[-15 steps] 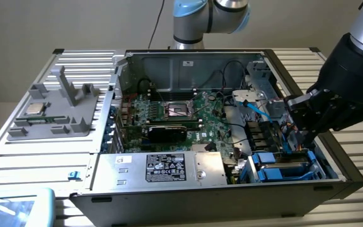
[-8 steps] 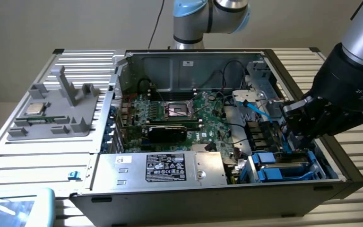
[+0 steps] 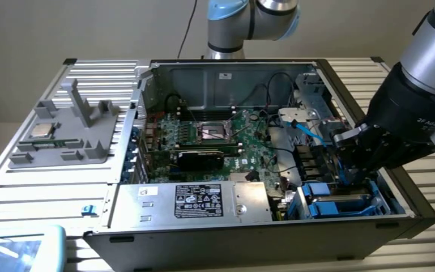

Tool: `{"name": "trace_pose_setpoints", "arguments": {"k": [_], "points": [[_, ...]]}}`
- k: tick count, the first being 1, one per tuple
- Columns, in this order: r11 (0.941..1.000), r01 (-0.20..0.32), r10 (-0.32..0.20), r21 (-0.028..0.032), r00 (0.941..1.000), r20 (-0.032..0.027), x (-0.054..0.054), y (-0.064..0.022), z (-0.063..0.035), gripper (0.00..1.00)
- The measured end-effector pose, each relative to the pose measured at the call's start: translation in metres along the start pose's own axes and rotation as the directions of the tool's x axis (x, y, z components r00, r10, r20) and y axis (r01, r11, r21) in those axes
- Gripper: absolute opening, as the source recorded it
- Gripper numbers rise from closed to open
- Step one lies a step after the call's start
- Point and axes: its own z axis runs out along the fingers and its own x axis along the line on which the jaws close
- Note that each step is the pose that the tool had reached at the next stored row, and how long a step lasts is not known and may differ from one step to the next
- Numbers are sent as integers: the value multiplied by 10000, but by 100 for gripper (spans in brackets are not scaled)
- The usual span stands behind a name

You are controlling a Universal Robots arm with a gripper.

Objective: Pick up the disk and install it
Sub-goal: 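Insert the second disk wire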

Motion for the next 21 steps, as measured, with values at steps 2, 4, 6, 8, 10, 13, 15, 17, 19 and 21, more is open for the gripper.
{"name": "trace_pose_setpoints", "arguments": {"k": [2,4,6,8,10,13,15,17,19,21], "points": [[10000,10,-10,25,10000,2,0,3,26,11],[10000,15,-15,48,10000,3,-2,4,49,11],[10000,18,-18,67,10000,4,-5,5,63,11],[10000,19,-19,74,10000,5,-6,5,63,11],[10000,19,-19,80,10000,5,-6,5,33,11],[9999,18,-18,101,10000,7,40,0,-18,11],[9999,19,-19,106,10000,8,97,-4,-16,11],[9999,18,-19,120,10000,17,101,-3,-8,11],[9999,16,-17,147,10000,45,101,5,9,11],[9999,16,-17,171,10000,68,102,9,37,11]]}}
